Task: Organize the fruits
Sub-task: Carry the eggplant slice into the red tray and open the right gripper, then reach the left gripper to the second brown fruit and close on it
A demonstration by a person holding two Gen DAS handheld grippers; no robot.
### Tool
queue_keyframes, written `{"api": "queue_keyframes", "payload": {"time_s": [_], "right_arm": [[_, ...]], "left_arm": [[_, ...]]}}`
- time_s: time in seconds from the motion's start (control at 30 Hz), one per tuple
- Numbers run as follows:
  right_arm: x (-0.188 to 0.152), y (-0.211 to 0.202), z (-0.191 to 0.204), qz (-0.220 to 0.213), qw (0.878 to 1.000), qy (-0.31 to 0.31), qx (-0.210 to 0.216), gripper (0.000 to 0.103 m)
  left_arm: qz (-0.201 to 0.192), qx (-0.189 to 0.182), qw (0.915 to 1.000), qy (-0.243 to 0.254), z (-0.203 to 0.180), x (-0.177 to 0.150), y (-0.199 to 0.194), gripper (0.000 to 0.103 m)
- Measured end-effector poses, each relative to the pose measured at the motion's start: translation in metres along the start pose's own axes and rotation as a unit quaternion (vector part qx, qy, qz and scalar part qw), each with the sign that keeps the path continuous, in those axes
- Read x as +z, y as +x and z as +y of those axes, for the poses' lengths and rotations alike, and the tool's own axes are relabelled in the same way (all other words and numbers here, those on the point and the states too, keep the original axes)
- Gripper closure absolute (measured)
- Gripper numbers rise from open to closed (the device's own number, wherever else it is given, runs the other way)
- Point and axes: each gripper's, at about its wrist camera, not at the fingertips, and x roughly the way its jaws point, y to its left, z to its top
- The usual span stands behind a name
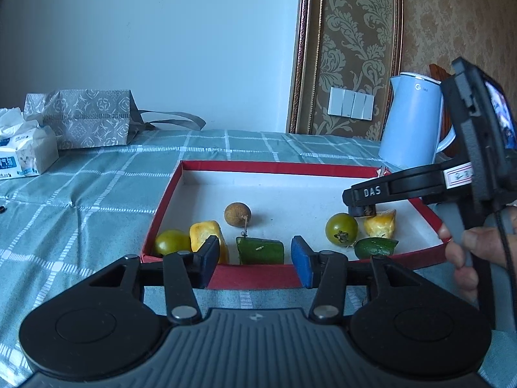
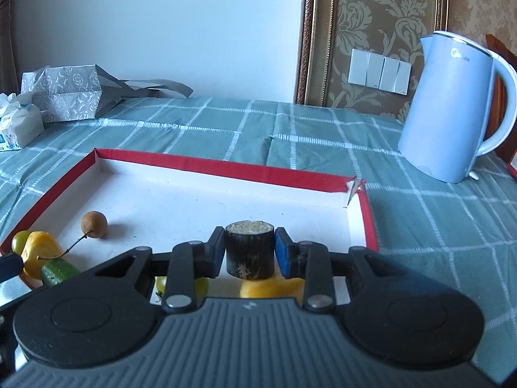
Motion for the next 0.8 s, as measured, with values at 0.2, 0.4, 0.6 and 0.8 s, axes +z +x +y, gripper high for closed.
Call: {"api": "queue_keyframes", "payload": {"time_s": [0.2,0.4,0.6,0.8], "right_arm": [[-0.001,-0.005,0.003,-0.004,1.000,0.004,0.003,0.072],[-0.013,-0.064,-0.006,-0.049,0.999,0.013,0.008,0.072],[-0.063,-0.131,-0.025,-0.073,0.996,0.041,0.017,0.068],[-0.110,-0.166,-0.039,-0.075,0.995,0.068,-0.005,0.068]], "left_arm": [[-0.002,0.005,1.0000,-0.003,0.003,-0.001,-0.003,0.055],[-0.008,0.001,1.0000,0.006,0.003,-0.005,-0.024,0.055],[0.002,-0.040,0.9992,0.008,-0.005,-0.012,-0.048,0.047],[0.006,-0.056,0.9976,0.040,-0.032,-0.021,-0.058,0.047]]}}
